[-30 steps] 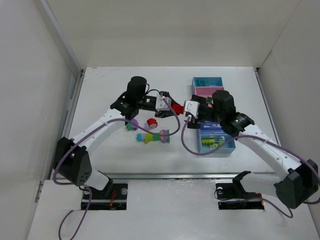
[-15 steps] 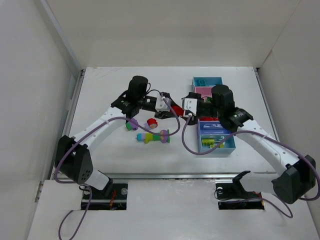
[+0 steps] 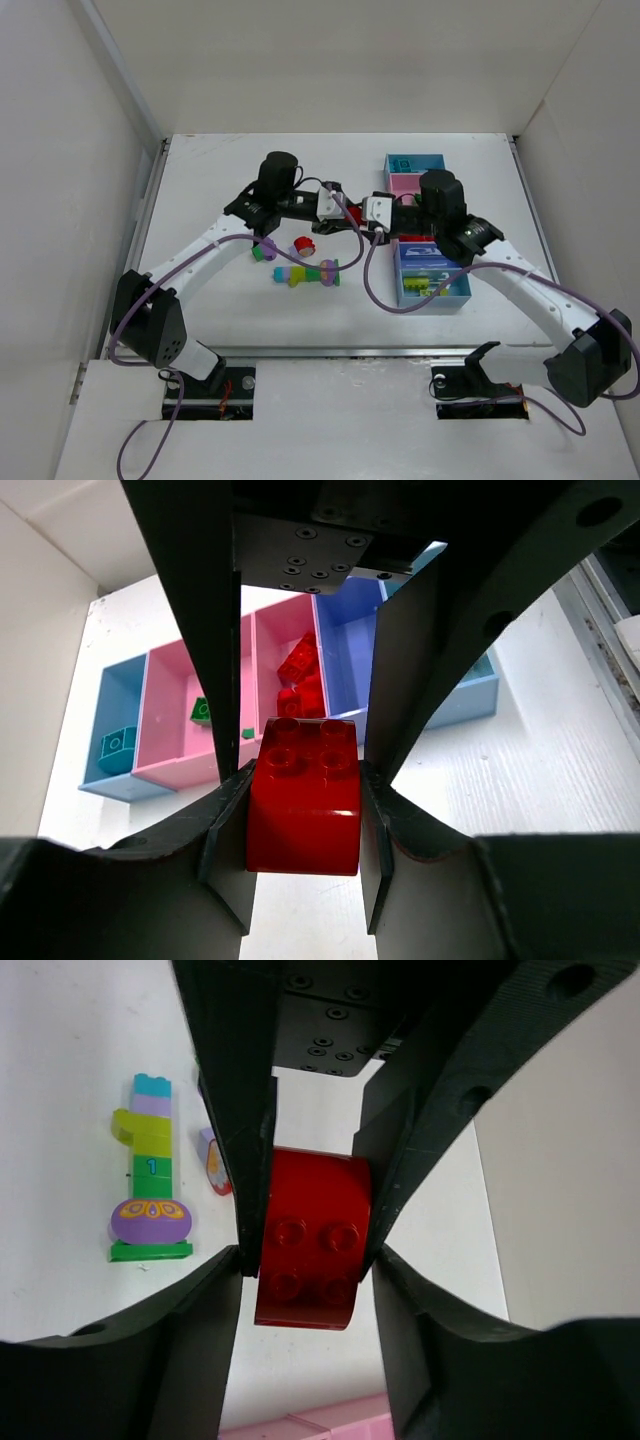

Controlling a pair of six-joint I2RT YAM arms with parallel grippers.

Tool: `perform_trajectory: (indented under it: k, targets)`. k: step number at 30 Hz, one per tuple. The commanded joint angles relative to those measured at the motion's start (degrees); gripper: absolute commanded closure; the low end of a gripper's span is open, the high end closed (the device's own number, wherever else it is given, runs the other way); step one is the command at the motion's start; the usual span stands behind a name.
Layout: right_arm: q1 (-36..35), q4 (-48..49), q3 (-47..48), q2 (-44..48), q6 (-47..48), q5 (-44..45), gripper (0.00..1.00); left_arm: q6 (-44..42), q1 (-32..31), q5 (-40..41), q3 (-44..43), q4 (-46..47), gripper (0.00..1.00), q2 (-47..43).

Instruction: Sort the legos into containers by color

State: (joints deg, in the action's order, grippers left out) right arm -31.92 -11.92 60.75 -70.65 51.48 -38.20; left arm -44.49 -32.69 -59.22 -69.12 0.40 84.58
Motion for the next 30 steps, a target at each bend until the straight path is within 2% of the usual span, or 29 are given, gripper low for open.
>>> perform_trajectory:
  k: [1,2,5,6,7,8,12,14,15,16,17,20,22,24,26,30]
  targets:
    - [-1.12,1.38,2.53,-0.28,-1.03,-2.77,0.45,-0.50,0.34,0.96,-0.40,2.77,1.00,-1.25]
    - [-1.12,1.38,2.53,-0.28,-1.03,-2.24,0.53,-1.21,0.34,0.95,-0.40,1.89,1.00,-1.26]
    - [-1.12,0.85,2.53,-0.80,-1.03,0.48,0.66,-3.14,0.34,0.95,0.13,0.74,1.00,-1.87]
    - [-1.12,0.85,3.05,-0.80,-1.03,1.36,0.85,-3.15,0.34,0.95,0.13,0.74,1.00,-1.87]
    - [-1.12,0.24,3.06,-0.80,-1.03,3.28,0.95,-3.76,0.34,0.95,0.13,-0.13,1.00,-1.87]
    - [-1.12,0.23,3.58,-1.32,-1.03,4.17,1.00,-4.89,0.34,0.95,0.13,-1.10,1.00,-2.39]
    - [-1.12,-1.08,3.58,-1.33,-1.03,7.34,1.00,-7.88,0.34,1.48,0.13,-2.86,0.97,-2.40]
    - [-1.12,-2.40,3.06,-0.81,-0.51,9.70,1.00,-9.03,0.34,2.00,0.13,-3.48,1.00,-2.92]
    - [-1.12,-2.40,3.06,-0.80,-0.51,10.59,0.98,-9.73,0.34,2.00,0.13,-4.09,1.00,-2.92]
    - [-1.12,-3.19,3.06,-0.80,-0.51,11.29,0.79,-10.43,0.34,2.00,0.13,-4.10,1.00,-2.93]
    - [-1.12,-3.19,3.06,-0.80,-0.51,12.00,0.70,-10.44,0.34,1.48,0.13,-4.70,1.00,-2.93]
    - [-1.12,-3.29,3.06,-0.80,-0.51,12.00,0.56,-10.97,0.34,-0.10,-0.57,-5.94,1.00,-2.93]
    - [-1.12,-1.97,2.45,-0.28,-0.51,12.00,0.53,-11.50,0.34,-0.63,-0.57,-6.64,1.00,-2.93]
    - [-1.12,-1.96,1.92,0.25,-0.51,12.53,0.40,-13.15,0.34,-0.63,-1.10,-7.43,1.00,-2.93]
    - [-1.12,-1.96,1.39,0.86,1.24,12.53,0.23,-13.78,0.34,-0.63,-1.10,-8.04,1.00,-2.93]
    - [-1.12,-1.96,0.77,1.39,1.95,12.53,0.21,-14.31,0.34,-0.63,-1.10,-8.67,1.00,-2.93]
